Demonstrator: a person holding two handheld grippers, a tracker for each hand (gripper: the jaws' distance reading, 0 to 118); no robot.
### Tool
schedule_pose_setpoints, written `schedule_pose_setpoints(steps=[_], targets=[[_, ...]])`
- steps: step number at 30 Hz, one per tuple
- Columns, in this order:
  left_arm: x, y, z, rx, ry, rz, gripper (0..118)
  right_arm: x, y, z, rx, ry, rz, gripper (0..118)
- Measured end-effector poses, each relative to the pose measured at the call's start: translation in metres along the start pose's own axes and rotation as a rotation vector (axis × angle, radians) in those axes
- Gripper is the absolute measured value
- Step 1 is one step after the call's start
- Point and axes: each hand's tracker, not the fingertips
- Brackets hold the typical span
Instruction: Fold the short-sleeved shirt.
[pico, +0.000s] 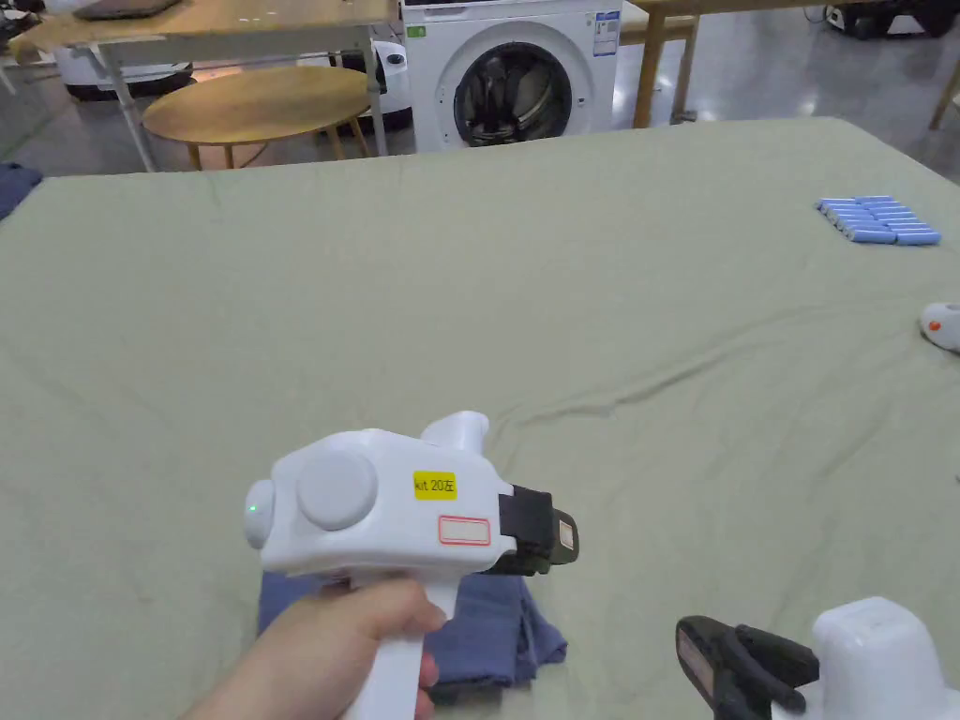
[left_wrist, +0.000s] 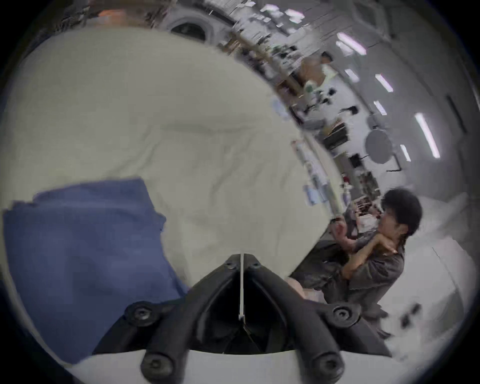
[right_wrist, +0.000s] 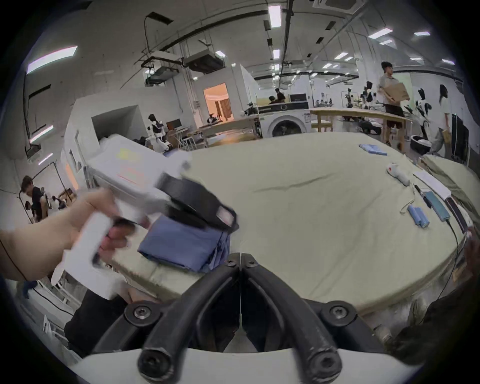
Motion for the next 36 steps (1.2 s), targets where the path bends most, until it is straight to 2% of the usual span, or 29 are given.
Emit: schedule_pose_setpoints(steps=[2,3,6,11,15,18,20,22,23,24,25,26,27,28,29,30,31,33,36], targets=[[-0.008,-0.008,0.048,0.091,0.012,-0.056,0,-0.007,0.003,-0.016,-0.027,0.035,0.004,0],[-0.029,-0.027,0.083,-0.142,0.345,-0.059,0,-0.012,0.006,-0.025,-0.041,0.081,0.007,0],[-0.064,-0.055,0.143,-0.018,0.405,-0.025,0,-0.024,0.021,-0.067,-0.1,0.215,-0.023,0],[-0.123,-0.114,0.193,0.081,0.477,0.095,0,-0.029,0.044,-0.172,-0.296,0.455,-0.123,0],[-0.155,-0.146,0.195,0.11,0.481,0.245,0,-0.02,0.045,-0.246,-0.485,0.539,-0.289,0],[-0.167,-0.154,0.189,0.099,0.463,0.243,0,0.004,0.034,-0.277,-0.54,0.564,-0.384,0],[-0.176,-0.152,0.185,0.075,0.43,0.25,0,0.019,0.03,-0.28,-0.556,0.618,-0.41,0],[-0.183,-0.142,0.18,0.029,0.388,0.234,0,0.026,0.032,-0.276,-0.55,0.603,-0.367,0],[-0.186,-0.138,0.177,0.022,0.385,0.224,3,0.028,0.033,-0.275,-0.551,0.595,-0.343,0],[-0.192,-0.131,0.174,0.014,0.383,0.209,19,0.031,0.033,-0.273,-0.554,0.594,-0.33,0],[-0.2,-0.123,0.171,0.002,0.372,0.209,46,0.034,0.034,-0.272,-0.557,0.591,-0.324,0],[-0.207,-0.116,0.168,-0.007,0.354,0.222,65,0.036,0.033,-0.272,-0.561,0.586,-0.321,0],[-0.216,-0.108,0.165,-0.011,0.325,0.242,73,0.038,0.033,-0.272,-0.564,0.584,-0.325,0],[-0.228,-0.1,0.159,-0.017,0.275,0.263,73,0.039,0.033,-0.272,-0.566,0.58,-0.324,0],[-0.236,-0.095,0.154,-0.027,0.229,0.274,98,0.039,0.033,-0.271,-0.565,0.577,-0.318,0],[-0.245,-0.09,0.149,-0.038,0.204,0.293,106,0.04,0.033,-0.271,-0.561,0.575,-0.308,0],[-0.237,-0.071,0.132,0.16,-0.159,0.292,107,0.04,0.032,-0.271,-0.557,0.572,-0.305,0],[-0.252,-0.061,0.116,0.095,-0.131,0.324,107,0.04,0.029,-0.271,-0.544,0.567,-0.317,0],[-0.255,-0.05,0.099,0.192,-0.301,0.411,107,0.041,0.024,-0.273,-0.525,0.568,-0.346,0]])
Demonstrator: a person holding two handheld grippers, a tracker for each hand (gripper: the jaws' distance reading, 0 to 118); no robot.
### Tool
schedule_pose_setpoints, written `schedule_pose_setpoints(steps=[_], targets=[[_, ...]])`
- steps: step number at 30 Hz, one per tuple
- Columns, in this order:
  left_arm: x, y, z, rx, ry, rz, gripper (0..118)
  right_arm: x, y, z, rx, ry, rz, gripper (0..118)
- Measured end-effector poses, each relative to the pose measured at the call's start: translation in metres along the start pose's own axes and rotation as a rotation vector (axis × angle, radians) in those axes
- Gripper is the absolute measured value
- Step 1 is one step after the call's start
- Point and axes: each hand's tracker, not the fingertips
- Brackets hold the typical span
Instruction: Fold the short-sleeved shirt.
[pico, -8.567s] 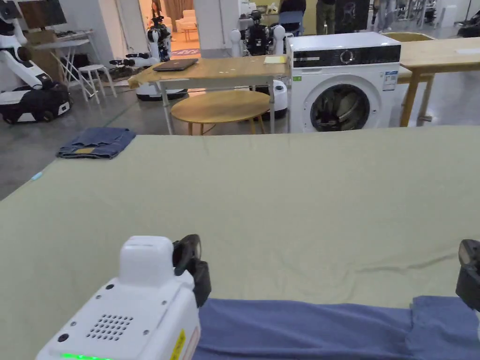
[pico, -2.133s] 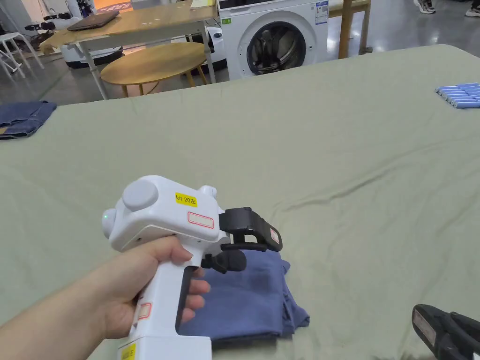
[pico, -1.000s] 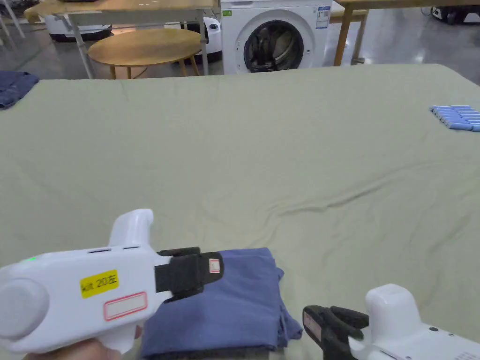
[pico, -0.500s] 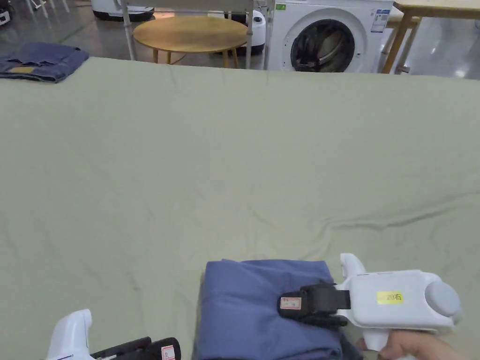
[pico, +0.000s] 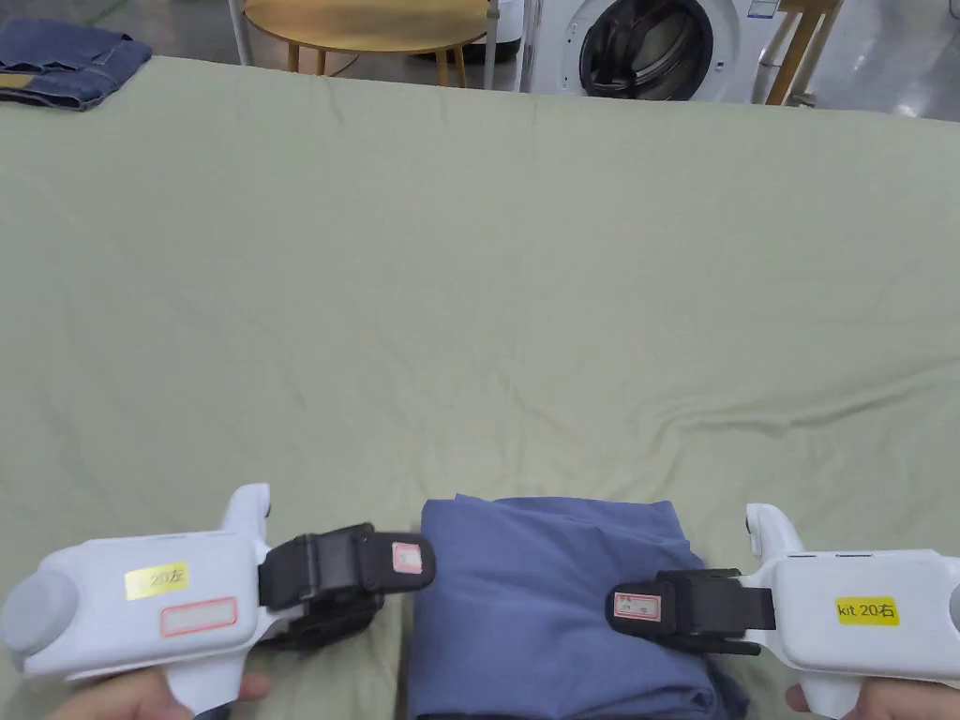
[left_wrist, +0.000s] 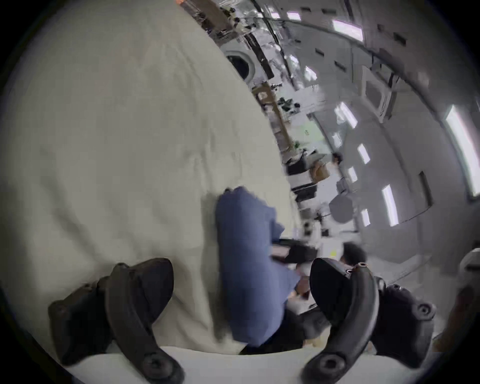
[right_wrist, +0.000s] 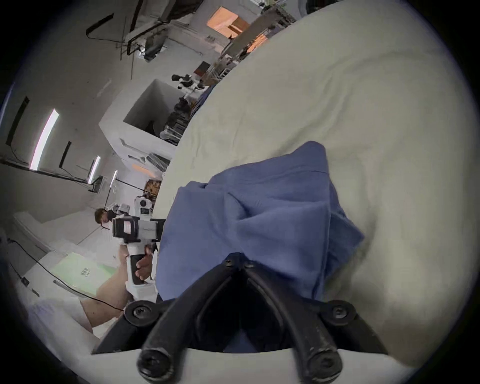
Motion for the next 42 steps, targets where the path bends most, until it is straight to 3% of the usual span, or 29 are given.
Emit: schedule_pose_setpoints(steps=[4,6,7,8,9,10,13,17,19,20,21,22,29,34,35,42], targets=[[-0.008,0.002,-0.044,-0.111,-0.131,0.03,107,0.006,0.001,-0.003,0.014,0.022,-0.036,0],[-0.011,0.006,-0.06,-0.137,-0.117,0.02,97,0.005,0.002,-0.003,0.018,0.017,-0.04,0],[-0.008,0.005,-0.069,-0.152,-0.104,0.023,81,0.004,0.002,-0.002,0.021,0.012,-0.038,0],[-0.008,0.003,-0.077,-0.191,-0.057,0.033,40,0.003,0.002,-0.002,0.024,0.003,-0.036,0],[-0.009,0.0,-0.086,-0.238,0.0,0.025,21,0.002,0.001,-0.001,0.027,-0.006,-0.034,0],[-0.012,-0.004,-0.087,-0.256,0.064,-0.008,20,0.001,0.001,0.002,0.036,-0.023,-0.032,0],[-0.001,0.005,-0.068,-0.224,-0.008,0.0,20,-0.005,-0.007,0.014,0.097,-0.022,-0.047,0],[0.025,0.018,-0.031,-0.25,0.073,-0.149,20,-0.015,-0.027,0.036,0.188,0.062,-0.081,0],[0.042,0.032,0.002,-0.258,0.119,-0.195,20,-0.022,-0.037,0.044,0.202,0.057,-0.053,0],[0.05,0.04,0.021,-0.262,0.163,-0.224,20,-0.02,-0.032,0.04,0.208,0.059,-0.035,0],[0.057,0.047,0.041,-0.259,0.208,-0.252,20,-0.051,-0.084,0.077,0.208,0.063,-0.026,0],[0.064,0.057,0.064,-0.263,0.288,-0.28,20,-0.056,-0.089,0.08,0.209,0.063,-0.018,0],[0.086,0.127,0.214,-0.253,0.796,-0.322,21,-0.075,-0.103,0.075,0.206,0.063,0.003,0],[0.074,0.173,0.272,-0.265,1.039,-0.324,20,-0.092,-0.1,0.061,0.201,0.086,0.013,0],[0.092,0.182,0.237,0.1,0.141,-0.233,20,-0.096,-0.1,0.059,0.198,0.088,0.022,0],[0.065,0.188,0.238,0.024,0.267,-0.266,20,-0.109,-0.097,0.062,0.176,0.077,0.064,0]])
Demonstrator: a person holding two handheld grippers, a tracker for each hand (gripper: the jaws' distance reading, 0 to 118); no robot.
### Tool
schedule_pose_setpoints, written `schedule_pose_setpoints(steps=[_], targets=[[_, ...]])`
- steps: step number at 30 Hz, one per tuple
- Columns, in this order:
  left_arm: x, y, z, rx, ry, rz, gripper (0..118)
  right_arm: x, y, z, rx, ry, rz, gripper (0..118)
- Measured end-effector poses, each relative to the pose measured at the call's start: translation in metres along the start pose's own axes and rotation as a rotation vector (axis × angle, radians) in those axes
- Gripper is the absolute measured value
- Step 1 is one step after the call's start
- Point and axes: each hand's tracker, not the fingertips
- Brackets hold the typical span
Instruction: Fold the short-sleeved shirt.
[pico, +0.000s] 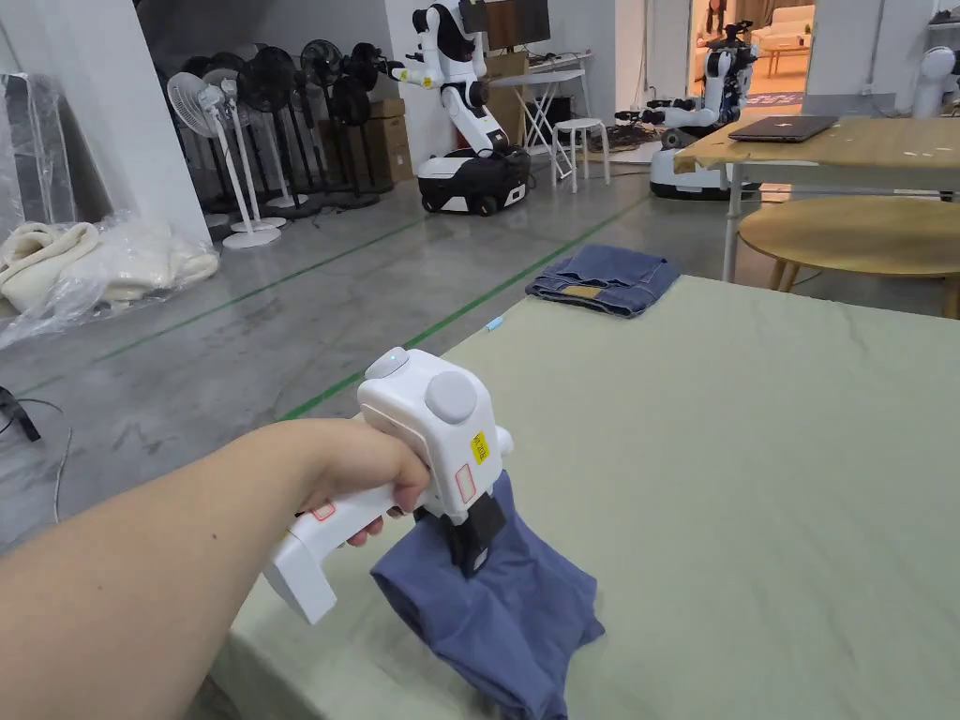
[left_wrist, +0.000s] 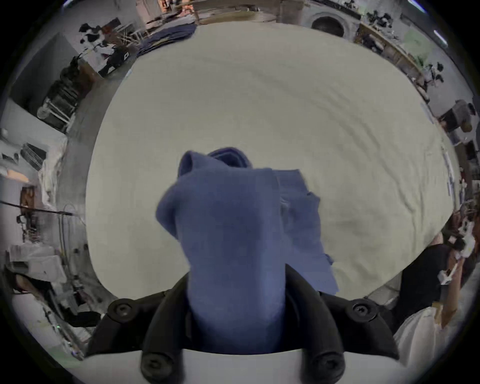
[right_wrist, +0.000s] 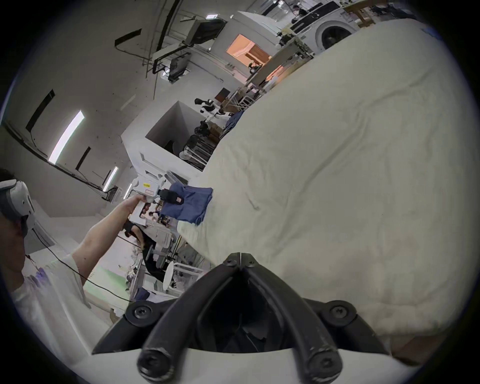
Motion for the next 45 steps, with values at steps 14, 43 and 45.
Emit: schedule_pose_setpoints(steps=[14,43,45], targets=[[0.055,-0.012,0.02,0.226,0.008,0.053,72,-0.002,-0.006,0.009,0.002,-0.021,0.042,0],[0.42,-0.135,-0.144,0.852,0.661,-0.638,0,-0.184,0.156,0.104,0.751,-0.826,0.634,0],[0.43,-0.144,-0.151,0.873,0.65,-0.617,0,-0.187,0.159,0.1,0.767,-0.853,0.614,0]])
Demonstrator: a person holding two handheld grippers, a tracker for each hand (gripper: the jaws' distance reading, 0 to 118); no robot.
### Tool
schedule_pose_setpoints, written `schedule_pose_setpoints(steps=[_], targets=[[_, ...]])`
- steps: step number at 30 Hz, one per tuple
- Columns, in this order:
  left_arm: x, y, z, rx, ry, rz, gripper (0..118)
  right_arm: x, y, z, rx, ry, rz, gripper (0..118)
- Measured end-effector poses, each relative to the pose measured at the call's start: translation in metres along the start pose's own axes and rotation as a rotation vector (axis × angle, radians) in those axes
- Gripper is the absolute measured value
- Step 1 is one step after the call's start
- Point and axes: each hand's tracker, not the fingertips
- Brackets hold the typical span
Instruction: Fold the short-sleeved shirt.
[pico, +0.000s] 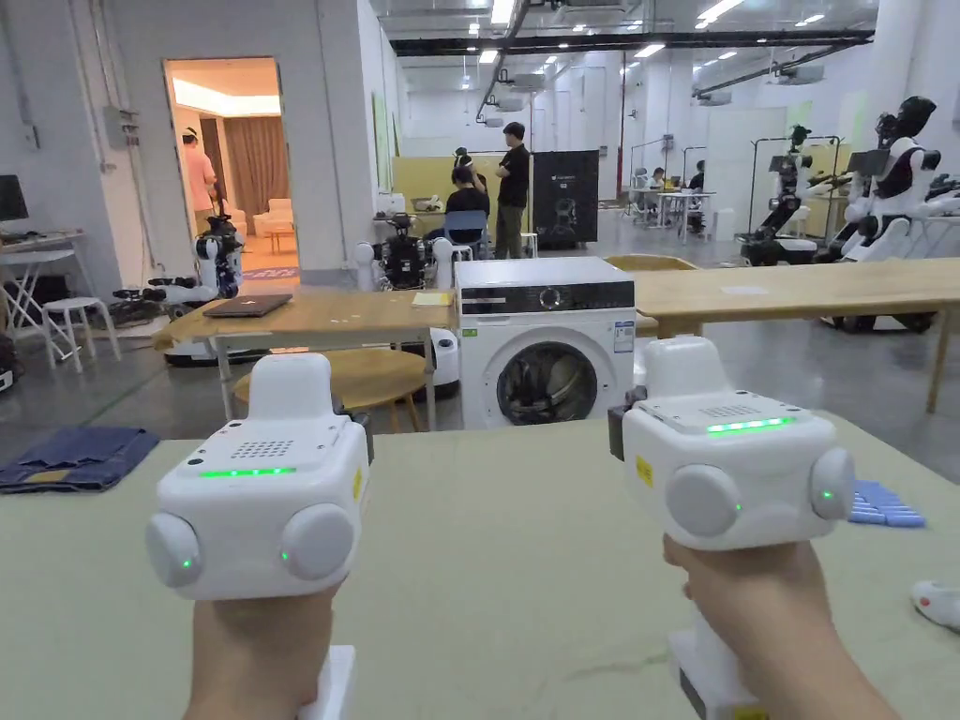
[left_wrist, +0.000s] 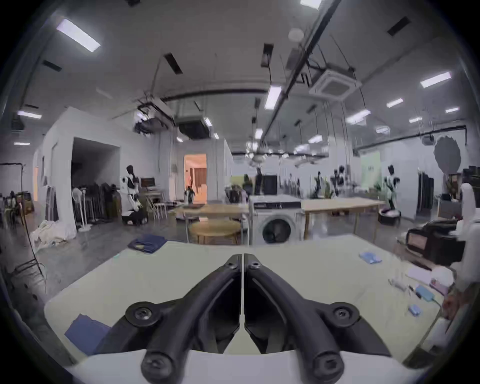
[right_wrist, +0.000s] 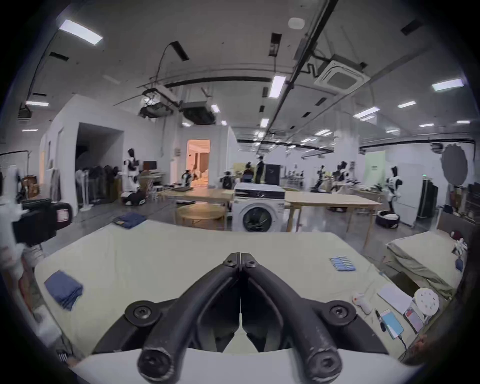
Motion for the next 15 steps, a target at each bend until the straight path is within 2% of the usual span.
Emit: schedule_pose_setpoints(steps=[5,10,11,12,13,14,15], targets=[[0.018,-0.001,0.016,0.032,-0.047,0.038,0,-0.007,-0.01,0.01,0.039,0.003,0.033,0],[0.02,0.0,0.019,0.062,-0.022,0.056,0,-0.011,-0.021,0.018,0.076,-0.015,0.031,0],[0.021,-0.001,0.017,0.064,-0.018,0.053,0,-0.011,-0.023,0.019,0.082,-0.02,0.023,3],[0.022,-0.003,0.017,0.068,-0.014,0.043,1,-0.011,-0.024,0.019,0.084,-0.027,0.015,16],[0.021,-0.005,0.017,0.071,-0.012,0.04,9,-0.012,-0.024,0.019,0.084,-0.029,0.005,39],[0.019,-0.006,0.018,0.072,-0.011,0.041,31,-0.013,-0.024,0.018,0.082,-0.03,-0.004,76],[0.018,-0.007,0.018,0.073,-0.012,0.042,61,-0.014,-0.025,0.018,0.076,-0.028,-0.012,96]])
